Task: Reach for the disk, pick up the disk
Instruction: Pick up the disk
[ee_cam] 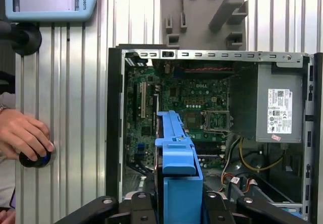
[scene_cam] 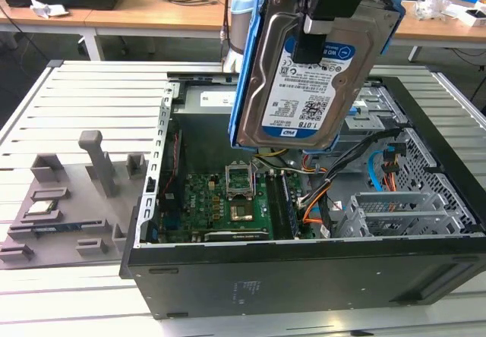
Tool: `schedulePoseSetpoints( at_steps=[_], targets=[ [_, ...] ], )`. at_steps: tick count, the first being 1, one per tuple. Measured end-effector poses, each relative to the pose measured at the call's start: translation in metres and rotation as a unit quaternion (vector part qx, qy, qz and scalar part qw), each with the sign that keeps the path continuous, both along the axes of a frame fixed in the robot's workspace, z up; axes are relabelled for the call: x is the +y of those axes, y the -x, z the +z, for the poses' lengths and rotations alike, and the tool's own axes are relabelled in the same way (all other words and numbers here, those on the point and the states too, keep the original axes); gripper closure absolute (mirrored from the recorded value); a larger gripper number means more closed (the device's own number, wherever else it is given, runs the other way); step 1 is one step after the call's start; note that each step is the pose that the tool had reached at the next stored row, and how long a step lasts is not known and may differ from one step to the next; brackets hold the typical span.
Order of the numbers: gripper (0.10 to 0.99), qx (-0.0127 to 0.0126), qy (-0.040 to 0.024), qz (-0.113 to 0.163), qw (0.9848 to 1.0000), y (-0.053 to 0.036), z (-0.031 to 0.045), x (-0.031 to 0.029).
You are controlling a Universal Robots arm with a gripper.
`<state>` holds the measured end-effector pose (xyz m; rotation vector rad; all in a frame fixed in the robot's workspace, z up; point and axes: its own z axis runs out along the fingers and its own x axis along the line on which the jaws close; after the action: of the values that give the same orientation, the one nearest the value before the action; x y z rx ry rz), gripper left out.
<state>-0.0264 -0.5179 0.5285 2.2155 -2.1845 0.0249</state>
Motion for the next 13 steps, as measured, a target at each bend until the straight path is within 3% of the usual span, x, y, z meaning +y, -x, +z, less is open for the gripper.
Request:
schedulePoseSetpoints(
  at_steps=[2, 13],
  targets=[
    [0.725, 0.0000, 0.0000, 0.000, 1.0000, 0.0000, -0.0003, -0.0115],
    [0.725, 0.0000, 0.0000, 0.000, 1.0000, 0.0000, -0.0007, -0.0344]
  ],
)
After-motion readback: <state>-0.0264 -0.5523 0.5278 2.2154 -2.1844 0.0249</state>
